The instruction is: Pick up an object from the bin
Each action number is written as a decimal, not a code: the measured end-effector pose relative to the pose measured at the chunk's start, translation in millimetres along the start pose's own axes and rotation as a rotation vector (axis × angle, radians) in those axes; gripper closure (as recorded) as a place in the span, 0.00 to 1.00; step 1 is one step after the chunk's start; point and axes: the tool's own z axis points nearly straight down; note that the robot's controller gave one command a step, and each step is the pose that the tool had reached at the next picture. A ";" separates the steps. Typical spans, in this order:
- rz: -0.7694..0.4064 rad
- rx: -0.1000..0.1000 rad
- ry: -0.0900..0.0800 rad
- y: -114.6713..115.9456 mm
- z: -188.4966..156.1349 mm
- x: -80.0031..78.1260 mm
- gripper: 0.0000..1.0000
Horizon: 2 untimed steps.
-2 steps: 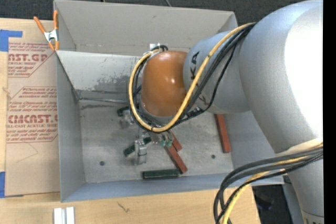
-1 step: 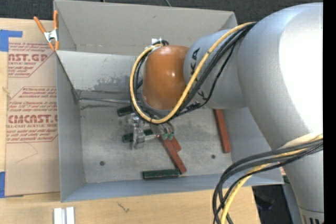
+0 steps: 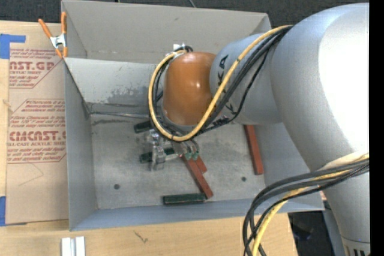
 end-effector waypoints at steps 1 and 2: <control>-0.031 0.000 0.000 -4.0 -129.2 0.6 1.00; -0.031 0.000 0.000 -3.9 -129.2 0.6 1.00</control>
Offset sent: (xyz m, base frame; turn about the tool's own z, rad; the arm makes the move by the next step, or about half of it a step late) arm 0.0000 0.0000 0.0000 0.0000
